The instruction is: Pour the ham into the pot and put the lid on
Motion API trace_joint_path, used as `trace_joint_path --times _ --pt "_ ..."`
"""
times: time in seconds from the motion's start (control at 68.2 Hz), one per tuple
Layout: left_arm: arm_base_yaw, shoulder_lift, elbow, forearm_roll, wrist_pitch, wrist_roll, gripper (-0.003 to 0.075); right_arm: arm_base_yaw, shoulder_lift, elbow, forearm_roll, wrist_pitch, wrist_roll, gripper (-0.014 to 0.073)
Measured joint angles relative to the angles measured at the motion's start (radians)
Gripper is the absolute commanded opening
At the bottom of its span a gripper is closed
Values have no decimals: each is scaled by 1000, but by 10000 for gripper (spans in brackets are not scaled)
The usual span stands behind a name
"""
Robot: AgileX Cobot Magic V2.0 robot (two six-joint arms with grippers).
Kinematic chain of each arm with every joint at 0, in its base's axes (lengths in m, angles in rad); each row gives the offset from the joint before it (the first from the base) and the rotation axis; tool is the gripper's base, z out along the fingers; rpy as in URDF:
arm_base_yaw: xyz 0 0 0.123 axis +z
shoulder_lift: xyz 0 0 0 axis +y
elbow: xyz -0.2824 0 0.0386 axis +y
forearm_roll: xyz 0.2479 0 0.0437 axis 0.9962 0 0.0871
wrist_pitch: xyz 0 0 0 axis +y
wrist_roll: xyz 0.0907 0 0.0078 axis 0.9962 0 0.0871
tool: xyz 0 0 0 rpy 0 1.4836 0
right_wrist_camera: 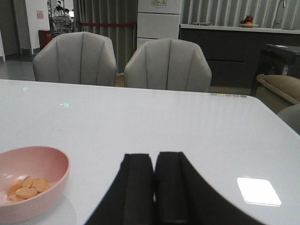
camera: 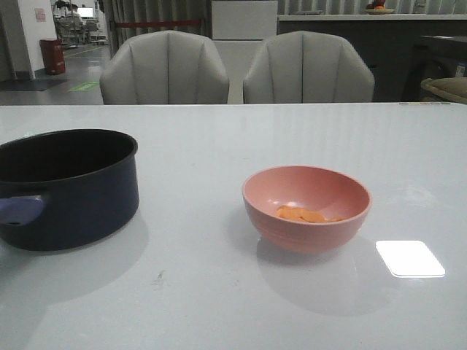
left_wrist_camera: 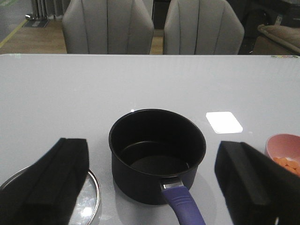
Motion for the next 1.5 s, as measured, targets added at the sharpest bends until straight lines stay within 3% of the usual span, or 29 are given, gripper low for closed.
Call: trace_joint_path --times 0.381,0.66,1.027,1.291,1.496 --pt "-38 -137 117 -2 -86 0 582 0 0 -5 9 -82 8 146" --pt "-39 -139 117 -3 -90 0 582 0 146 -296 37 324 14 146" --pt "-39 -139 117 -3 -92 0 582 2 249 -327 45 362 14 153" --pt "-39 -139 117 -3 -92 0 582 29 571 -427 92 376 14 449" --pt "-39 -139 117 -3 -92 0 582 103 889 -572 194 363 14 472"
